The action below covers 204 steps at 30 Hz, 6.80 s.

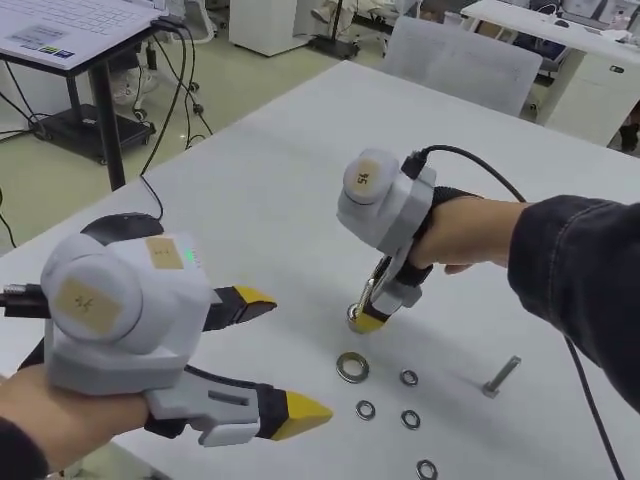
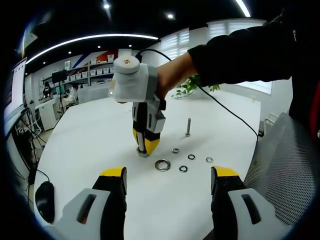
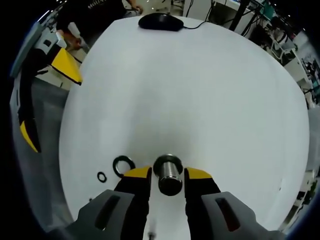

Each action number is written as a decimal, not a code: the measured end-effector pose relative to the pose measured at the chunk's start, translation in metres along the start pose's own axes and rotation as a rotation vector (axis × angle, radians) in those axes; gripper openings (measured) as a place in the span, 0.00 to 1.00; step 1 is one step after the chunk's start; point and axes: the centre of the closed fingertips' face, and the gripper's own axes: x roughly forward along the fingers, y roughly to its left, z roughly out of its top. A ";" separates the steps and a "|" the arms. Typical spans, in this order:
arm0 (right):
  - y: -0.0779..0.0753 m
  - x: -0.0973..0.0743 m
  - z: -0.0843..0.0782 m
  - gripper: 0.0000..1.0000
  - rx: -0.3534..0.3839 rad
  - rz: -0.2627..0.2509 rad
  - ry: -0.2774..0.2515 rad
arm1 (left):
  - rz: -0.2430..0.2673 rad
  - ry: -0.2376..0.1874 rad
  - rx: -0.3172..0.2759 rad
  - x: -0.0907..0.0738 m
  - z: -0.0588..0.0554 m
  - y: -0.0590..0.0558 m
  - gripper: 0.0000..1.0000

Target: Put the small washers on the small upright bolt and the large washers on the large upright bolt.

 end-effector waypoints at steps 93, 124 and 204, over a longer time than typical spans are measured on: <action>0.070 0.011 -0.006 0.27 -0.058 0.026 0.007 | -0.012 0.000 0.013 -0.001 0.002 -0.008 0.65; 0.065 0.000 -0.009 0.22 -0.060 0.016 0.014 | -0.015 0.002 0.011 0.001 0.002 -0.005 0.64; 0.006 -0.065 0.012 0.23 -0.079 -0.094 -0.035 | 0.051 -0.020 -0.013 -0.001 0.005 0.008 0.64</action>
